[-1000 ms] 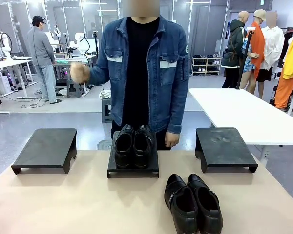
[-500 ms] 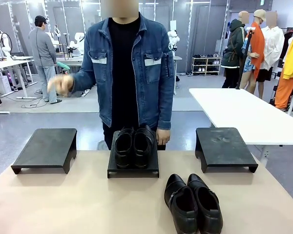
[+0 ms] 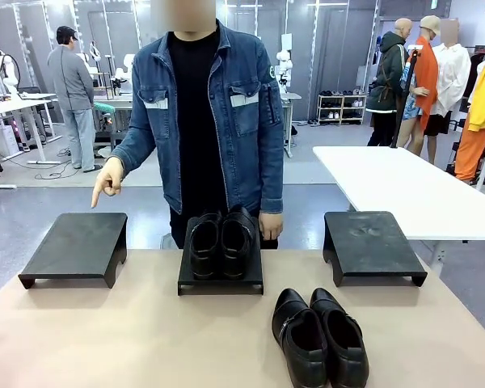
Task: Place the shoes on the stand as instructed by the person.
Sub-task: Pick up another pair of Shoes and place it on the Shoes Stand indicated by the person.
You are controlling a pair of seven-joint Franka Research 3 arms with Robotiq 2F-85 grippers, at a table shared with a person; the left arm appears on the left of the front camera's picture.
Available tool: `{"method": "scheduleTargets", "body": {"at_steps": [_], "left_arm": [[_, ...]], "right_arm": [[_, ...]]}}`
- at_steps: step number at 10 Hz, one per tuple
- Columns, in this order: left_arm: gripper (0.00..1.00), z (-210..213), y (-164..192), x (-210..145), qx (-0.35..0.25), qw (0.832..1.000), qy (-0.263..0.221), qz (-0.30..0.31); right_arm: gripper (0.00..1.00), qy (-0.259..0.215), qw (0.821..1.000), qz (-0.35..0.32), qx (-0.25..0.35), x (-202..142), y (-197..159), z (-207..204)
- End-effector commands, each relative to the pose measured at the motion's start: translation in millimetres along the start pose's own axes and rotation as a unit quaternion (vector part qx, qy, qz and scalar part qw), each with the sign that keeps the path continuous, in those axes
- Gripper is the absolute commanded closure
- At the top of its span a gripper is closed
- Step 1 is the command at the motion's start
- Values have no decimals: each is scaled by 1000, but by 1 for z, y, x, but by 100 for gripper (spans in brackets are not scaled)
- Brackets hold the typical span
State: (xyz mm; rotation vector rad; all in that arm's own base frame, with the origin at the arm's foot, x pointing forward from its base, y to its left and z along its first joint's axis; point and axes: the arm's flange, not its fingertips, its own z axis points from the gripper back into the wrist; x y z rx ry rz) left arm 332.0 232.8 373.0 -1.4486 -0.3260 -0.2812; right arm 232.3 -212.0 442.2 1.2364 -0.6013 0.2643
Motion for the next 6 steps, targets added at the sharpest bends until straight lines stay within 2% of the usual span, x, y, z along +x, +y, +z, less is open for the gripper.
{"method": "scheduleTargets", "body": {"at_steps": [1, 5, 6], "left_arm": [[18, -2, -4, -3, 3, 1000, 4, -3], [18, 0, 0, 0, 0, 1000, 0, 0], [18, -19, -19, 9, 16, 1000, 14, -5]], "right_arm": [[0, -7, 1000, 10, 5, 2, 0, 1], [0, -7, 1000, 10, 5, 2, 0, 1], [0, -7, 1000, 10, 5, 2, 0, 1]]}}
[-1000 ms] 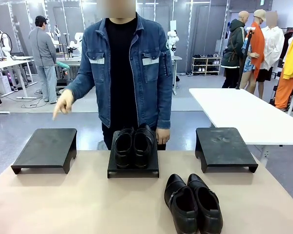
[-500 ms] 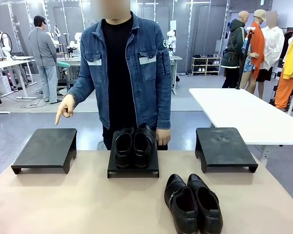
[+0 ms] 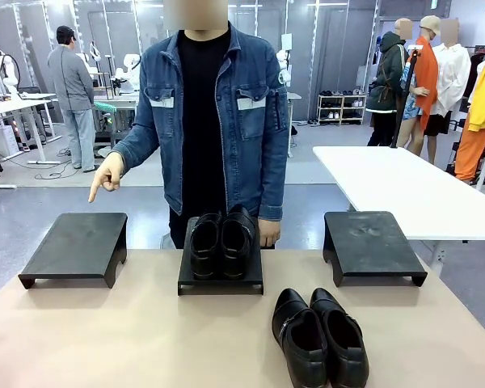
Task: Place the shoes on the stand as instructed by the person.
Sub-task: Pick up another pair of Shoes and place it on the Shoes Stand indicated by the person.
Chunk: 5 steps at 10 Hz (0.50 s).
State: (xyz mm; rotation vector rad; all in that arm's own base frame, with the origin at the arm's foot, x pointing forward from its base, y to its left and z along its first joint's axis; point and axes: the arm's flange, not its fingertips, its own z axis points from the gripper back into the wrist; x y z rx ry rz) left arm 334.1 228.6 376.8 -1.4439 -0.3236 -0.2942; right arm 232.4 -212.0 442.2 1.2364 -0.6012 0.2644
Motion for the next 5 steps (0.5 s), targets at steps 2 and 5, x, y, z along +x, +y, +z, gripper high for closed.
{"method": "scheduleTargets", "body": {"at_steps": [2, 5], "left_arm": [[18, -63, -58, 15, 67, 997, 33, 8], [18, -158, -131, 24, 115, 991, 64, 30]], "right_arm": [[0, -7, 1000, 10, 5, 2, 0, 1], [0, -7, 1000, 10, 5, 2, 0, 1]]}}
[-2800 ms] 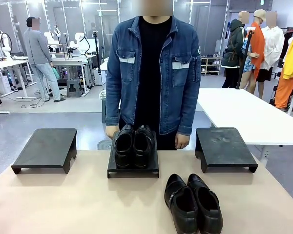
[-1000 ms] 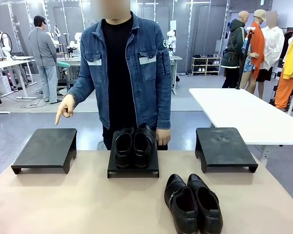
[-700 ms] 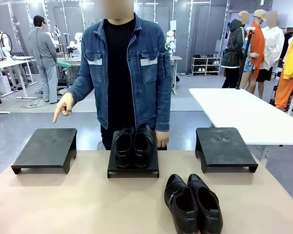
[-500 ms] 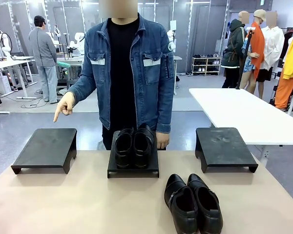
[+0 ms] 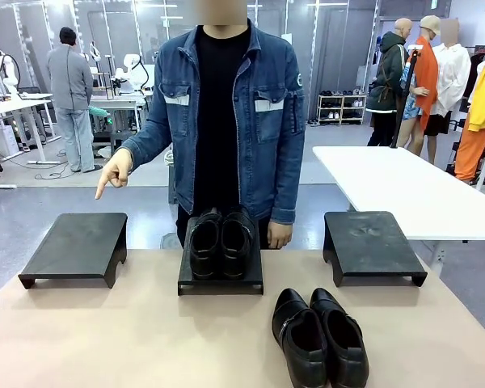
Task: Place the shoes on the stand as instructed by the person.
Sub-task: Pick up another pair of Shoes and place it on the Shoes Stand indicated by the person.
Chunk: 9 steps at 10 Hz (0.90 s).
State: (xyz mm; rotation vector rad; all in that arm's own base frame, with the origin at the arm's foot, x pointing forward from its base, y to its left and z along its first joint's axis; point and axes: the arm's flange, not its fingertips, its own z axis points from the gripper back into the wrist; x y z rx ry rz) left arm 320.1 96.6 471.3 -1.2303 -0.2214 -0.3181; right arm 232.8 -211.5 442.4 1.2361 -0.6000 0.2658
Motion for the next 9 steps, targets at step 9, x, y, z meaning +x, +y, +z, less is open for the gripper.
{"method": "scheduleTargets", "body": {"at_steps": [9], "left_arm": [[18, -275, -164, 41, 220, 973, 45, 51]], "right_arm": [[0, -8, 1000, 10, 5, 1, 0, 2]]}}
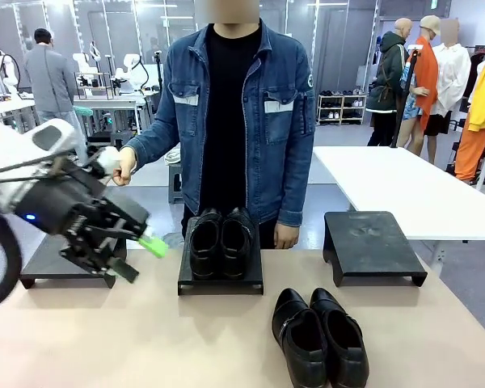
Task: Place the shoes on the stand as instructed by the person.
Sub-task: Pick up another pair of Shoes and place it on the Shoes Stand indicated by the person.
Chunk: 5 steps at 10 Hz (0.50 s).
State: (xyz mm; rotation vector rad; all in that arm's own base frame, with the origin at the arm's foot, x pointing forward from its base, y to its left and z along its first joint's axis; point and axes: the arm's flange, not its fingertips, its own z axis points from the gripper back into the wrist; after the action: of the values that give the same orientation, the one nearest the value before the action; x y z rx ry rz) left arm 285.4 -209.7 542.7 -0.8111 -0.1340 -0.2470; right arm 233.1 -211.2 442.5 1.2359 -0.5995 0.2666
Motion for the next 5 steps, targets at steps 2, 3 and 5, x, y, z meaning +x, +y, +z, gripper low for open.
{"method": "scheduleTargets", "body": {"at_steps": [2, 3, 5], "left_arm": [[18, -26, -10, 13, 32, 999, -8, 5], [18, -29, -12, 11, 38, 999, -10, -2], [18, -23, -8, 7, 15, 1000, -1, -2]], "right_arm": [[0, -8, 1000, 10, 5, 1, 0, 2], [0, -8, 1000, 10, 5, 1, 0, 2], [0, -8, 1000, 10, 5, 1, 0, 2]]}}
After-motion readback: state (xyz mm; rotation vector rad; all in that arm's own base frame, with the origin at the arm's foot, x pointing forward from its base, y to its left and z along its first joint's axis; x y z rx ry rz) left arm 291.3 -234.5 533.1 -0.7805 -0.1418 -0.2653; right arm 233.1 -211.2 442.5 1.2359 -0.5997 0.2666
